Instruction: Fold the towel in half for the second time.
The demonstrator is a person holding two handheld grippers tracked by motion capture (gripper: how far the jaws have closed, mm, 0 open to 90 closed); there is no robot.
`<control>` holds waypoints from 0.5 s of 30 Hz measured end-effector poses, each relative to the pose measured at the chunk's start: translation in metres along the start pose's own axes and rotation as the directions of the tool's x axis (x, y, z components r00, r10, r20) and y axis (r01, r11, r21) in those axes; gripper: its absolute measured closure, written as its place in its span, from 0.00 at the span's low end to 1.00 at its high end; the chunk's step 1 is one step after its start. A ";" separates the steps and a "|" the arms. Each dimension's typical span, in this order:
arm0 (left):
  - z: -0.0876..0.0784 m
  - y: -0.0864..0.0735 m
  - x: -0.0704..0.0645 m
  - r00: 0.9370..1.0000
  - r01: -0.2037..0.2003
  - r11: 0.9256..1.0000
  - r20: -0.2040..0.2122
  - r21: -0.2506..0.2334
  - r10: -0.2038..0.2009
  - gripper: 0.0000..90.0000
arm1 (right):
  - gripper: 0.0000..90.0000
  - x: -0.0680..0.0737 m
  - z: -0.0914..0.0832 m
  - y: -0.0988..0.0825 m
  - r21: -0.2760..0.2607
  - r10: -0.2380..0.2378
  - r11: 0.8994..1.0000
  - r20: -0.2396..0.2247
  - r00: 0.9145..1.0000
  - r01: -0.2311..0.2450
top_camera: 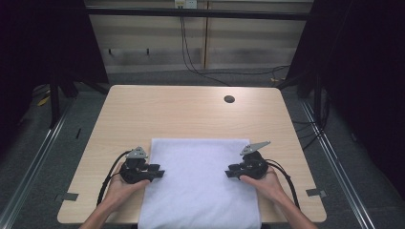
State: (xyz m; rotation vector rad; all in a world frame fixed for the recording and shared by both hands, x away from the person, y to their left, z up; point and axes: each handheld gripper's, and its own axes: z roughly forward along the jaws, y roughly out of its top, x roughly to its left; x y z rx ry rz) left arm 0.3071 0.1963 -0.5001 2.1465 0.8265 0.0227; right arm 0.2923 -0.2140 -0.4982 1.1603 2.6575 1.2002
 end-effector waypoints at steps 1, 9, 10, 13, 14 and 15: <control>-0.001 -0.001 -0.002 1.000 0.006 1.000 -0.001 0.003 -0.006 0.70 | 0.75 0.001 -0.001 -0.002 0.002 0.003 1.000 -0.004 1.000 -0.003; -0.012 -0.014 -0.026 0.999 0.010 0.998 0.034 0.057 -0.012 0.71 | 0.76 0.023 -0.011 -0.018 0.021 0.003 1.000 -0.016 1.000 -0.003; -0.014 -0.014 -0.027 0.999 0.007 0.998 0.034 0.068 -0.009 0.71 | 0.76 0.025 -0.011 -0.019 0.020 0.000 1.000 -0.022 1.000 0.000; -0.016 -0.015 -0.028 0.999 0.010 0.997 0.037 0.078 -0.013 0.71 | 0.74 0.030 -0.013 -0.022 0.028 0.004 1.000 -0.036 0.999 -0.003; -0.016 -0.014 -0.028 0.999 0.000 0.997 0.047 0.079 -0.004 0.69 | 0.72 0.030 -0.013 -0.022 0.029 0.004 1.000 -0.040 0.999 -0.003; -0.015 -0.014 -0.029 0.999 0.004 0.997 0.047 0.076 -0.007 0.66 | 0.67 0.029 -0.015 -0.020 0.031 0.010 0.999 -0.044 0.999 -0.008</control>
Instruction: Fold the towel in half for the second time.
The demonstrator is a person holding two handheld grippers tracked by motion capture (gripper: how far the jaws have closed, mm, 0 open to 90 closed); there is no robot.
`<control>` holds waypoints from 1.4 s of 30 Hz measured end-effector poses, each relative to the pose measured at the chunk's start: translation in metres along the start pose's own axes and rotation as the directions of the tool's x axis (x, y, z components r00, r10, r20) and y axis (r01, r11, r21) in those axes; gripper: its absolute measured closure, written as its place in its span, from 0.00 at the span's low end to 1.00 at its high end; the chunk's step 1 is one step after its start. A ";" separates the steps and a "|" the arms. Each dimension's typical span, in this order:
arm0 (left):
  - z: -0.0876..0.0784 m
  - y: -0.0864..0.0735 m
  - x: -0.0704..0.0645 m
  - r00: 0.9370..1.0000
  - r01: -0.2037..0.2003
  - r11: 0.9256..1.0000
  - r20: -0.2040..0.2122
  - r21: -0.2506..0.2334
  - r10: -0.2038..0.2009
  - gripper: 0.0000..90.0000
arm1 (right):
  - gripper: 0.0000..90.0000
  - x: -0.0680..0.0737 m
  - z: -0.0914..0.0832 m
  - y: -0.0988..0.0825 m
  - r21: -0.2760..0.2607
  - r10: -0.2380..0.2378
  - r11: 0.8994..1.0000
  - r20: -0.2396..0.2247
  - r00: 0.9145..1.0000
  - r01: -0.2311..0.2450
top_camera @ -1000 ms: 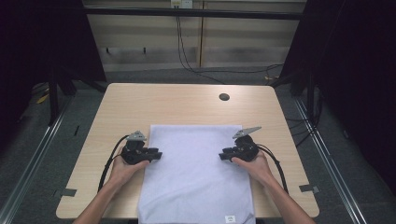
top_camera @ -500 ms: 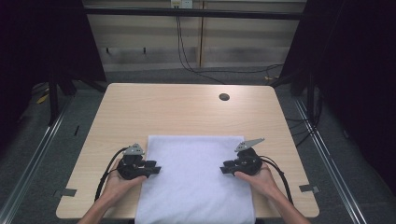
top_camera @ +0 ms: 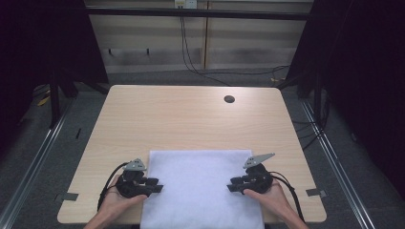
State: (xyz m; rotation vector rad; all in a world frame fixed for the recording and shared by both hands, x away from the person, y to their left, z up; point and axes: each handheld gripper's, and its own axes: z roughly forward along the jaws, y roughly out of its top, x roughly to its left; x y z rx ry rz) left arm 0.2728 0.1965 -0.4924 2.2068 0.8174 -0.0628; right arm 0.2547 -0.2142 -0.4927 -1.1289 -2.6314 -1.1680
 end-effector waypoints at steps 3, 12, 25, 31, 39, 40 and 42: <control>0.001 0.006 0.002 1.000 0.015 1.000 -0.011 -0.006 -0.015 0.59 | 0.63 -0.011 -0.010 0.005 -0.054 0.034 0.998 0.035 0.999 -0.032; -0.004 0.043 0.041 0.993 0.079 0.984 -0.071 -0.161 -0.092 0.52 | 0.44 -0.070 -0.044 0.032 -0.151 0.105 0.985 0.155 0.982 -0.081; 0.002 0.047 0.083 0.987 0.095 0.985 -0.118 -0.146 -0.113 0.54 | 0.68 -0.107 -0.025 0.035 -0.131 0.110 0.988 0.188 0.976 -0.086; 0.006 0.046 0.085 0.985 0.087 0.988 -0.134 -0.127 -0.104 0.54 | 0.69 -0.108 -0.012 0.030 -0.076 0.079 0.995 0.219 0.973 -0.063; 0.005 0.045 0.093 0.983 0.100 0.986 -0.142 -0.132 -0.118 0.53 | 0.84 -0.100 -0.011 0.030 -0.050 0.054 0.998 0.203 0.978 -0.045; 0.005 0.045 0.092 0.983 0.100 0.985 -0.141 -0.138 -0.120 0.53 | 0.87 -0.101 -0.011 0.030 -0.040 0.053 0.998 0.192 0.980 -0.046; 0.006 0.046 0.091 0.984 0.081 0.988 -0.150 -0.132 -0.100 0.54 | 0.91 -0.101 -0.010 0.031 -0.037 0.054 0.998 0.179 0.982 -0.048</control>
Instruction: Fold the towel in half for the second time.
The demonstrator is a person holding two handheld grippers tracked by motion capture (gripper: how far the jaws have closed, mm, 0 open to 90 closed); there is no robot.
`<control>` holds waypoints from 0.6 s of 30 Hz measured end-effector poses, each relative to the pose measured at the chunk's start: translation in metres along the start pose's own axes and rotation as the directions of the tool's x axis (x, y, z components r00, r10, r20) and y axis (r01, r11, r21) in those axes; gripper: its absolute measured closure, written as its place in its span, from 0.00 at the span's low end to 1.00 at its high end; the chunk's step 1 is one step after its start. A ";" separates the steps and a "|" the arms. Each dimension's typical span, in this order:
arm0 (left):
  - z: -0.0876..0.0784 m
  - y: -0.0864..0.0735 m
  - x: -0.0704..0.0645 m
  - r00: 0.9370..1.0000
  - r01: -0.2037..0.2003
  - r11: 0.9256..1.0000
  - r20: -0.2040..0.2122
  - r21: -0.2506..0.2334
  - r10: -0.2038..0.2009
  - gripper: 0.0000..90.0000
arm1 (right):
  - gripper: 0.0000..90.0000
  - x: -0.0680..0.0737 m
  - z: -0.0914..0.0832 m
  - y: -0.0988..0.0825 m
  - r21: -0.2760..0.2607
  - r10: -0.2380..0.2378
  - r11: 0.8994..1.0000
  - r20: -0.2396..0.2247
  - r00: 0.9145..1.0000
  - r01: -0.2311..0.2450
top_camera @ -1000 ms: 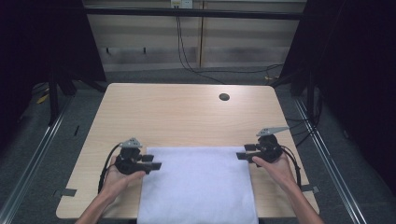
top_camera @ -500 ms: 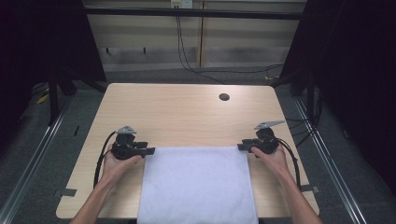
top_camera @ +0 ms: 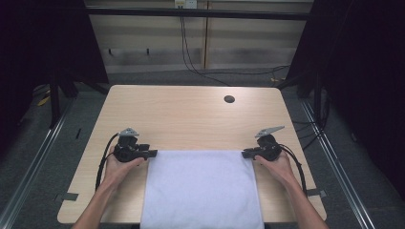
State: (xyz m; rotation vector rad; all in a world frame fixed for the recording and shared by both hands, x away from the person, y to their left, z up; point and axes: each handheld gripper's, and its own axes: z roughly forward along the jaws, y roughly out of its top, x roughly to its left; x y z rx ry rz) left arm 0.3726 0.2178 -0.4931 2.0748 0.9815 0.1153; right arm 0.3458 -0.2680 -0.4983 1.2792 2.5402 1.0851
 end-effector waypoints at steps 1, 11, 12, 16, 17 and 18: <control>0.003 0.000 0.000 1.000 -0.004 1.000 0.003 0.010 0.004 0.55 | 0.92 0.000 0.000 0.000 0.001 0.004 1.000 -0.008 1.000 -0.004; 0.012 0.003 -0.008 0.994 -0.103 0.991 -0.028 0.088 0.106 0.70 | 0.93 -0.001 0.000 -0.001 -0.002 0.023 1.000 -0.014 1.000 -0.023; 0.013 0.003 -0.008 0.996 -0.089 0.993 -0.023 0.082 0.092 0.71 | 0.93 -0.001 0.000 -0.001 -0.002 0.023 1.000 -0.015 1.000 -0.023; 0.014 0.006 -0.009 0.994 -0.105 0.989 -0.015 0.101 0.107 0.74 | 0.93 -0.001 0.001 0.000 -0.001 0.026 1.000 -0.013 1.000 -0.026; 0.014 0.005 -0.010 0.994 -0.110 0.989 -0.003 0.101 0.111 0.77 | 0.93 -0.001 0.001 0.000 -0.002 0.026 1.000 -0.013 1.000 -0.026; 0.013 0.005 -0.009 0.994 -0.107 0.989 0.016 0.105 0.106 0.79 | 0.93 -0.001 0.001 0.000 -0.001 0.026 1.000 -0.012 1.000 -0.026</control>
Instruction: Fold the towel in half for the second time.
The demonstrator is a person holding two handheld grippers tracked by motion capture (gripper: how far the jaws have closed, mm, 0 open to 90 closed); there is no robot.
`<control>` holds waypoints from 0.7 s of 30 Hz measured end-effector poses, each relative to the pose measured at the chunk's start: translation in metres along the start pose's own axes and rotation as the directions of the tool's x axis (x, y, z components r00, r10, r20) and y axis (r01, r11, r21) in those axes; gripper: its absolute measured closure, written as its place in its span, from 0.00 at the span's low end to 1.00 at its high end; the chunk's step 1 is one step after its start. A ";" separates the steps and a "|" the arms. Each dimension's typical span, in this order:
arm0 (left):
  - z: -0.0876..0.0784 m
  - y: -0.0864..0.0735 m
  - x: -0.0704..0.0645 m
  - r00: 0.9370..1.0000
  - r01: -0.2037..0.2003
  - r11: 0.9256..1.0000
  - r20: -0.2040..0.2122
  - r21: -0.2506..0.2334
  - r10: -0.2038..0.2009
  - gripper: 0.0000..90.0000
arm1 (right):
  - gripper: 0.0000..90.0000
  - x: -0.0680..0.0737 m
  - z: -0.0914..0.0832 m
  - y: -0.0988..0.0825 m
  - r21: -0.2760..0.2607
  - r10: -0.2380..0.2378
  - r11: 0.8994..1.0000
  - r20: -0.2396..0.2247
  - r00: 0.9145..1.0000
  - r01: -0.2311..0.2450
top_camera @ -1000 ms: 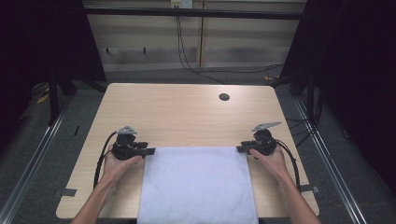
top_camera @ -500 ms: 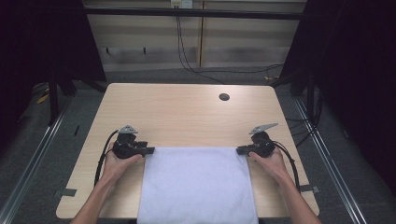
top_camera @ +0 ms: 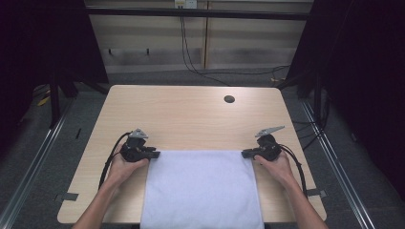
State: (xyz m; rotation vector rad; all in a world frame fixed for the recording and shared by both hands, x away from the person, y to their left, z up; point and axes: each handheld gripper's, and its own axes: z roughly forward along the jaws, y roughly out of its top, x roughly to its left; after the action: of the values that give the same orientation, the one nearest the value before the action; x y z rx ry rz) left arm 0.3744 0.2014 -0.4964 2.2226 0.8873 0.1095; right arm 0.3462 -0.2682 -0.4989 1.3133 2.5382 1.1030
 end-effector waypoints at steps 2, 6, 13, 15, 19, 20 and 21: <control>-0.002 -0.002 0.002 1.000 0.012 1.000 0.018 0.006 -0.012 0.85 | 0.93 0.000 0.000 0.000 0.000 0.005 1.000 -0.003 1.000 -0.005; -0.004 -0.004 -0.001 1.000 -0.006 1.000 0.029 0.009 0.005 0.92 | 0.94 0.000 0.000 -0.002 -0.010 0.015 1.000 -0.027 1.000 -0.016; -0.007 -0.003 0.002 0.999 0.012 1.000 0.030 -0.006 -0.012 0.93 | 0.95 -0.001 -0.006 0.003 -0.027 0.009 1.000 -0.033 0.999 -0.010; -0.009 -0.001 0.006 0.999 0.036 0.999 0.030 -0.031 -0.035 0.93 | 0.95 -0.004 -0.011 0.005 -0.060 0.016 0.998 -0.043 0.999 -0.018; -0.016 0.008 0.012 0.998 0.047 0.997 0.040 -0.065 -0.045 0.93 | 0.96 -0.007 -0.015 0.012 -0.080 0.017 0.997 -0.036 0.999 -0.020; -0.017 0.010 0.012 0.998 0.043 0.997 0.037 -0.069 -0.040 0.93 | 0.96 -0.008 -0.016 0.014 -0.081 0.017 0.996 -0.046 0.999 -0.021; -0.019 0.013 0.013 0.999 0.039 0.996 0.032 -0.077 -0.037 0.93 | 0.96 -0.009 -0.017 0.016 -0.088 0.016 0.996 -0.045 0.999 -0.020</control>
State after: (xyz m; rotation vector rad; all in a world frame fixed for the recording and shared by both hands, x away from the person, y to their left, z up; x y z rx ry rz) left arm 0.3853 0.2145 -0.4766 2.1291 0.8934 0.0899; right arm 0.3563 -0.2784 -0.4791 1.3075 2.4813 1.2461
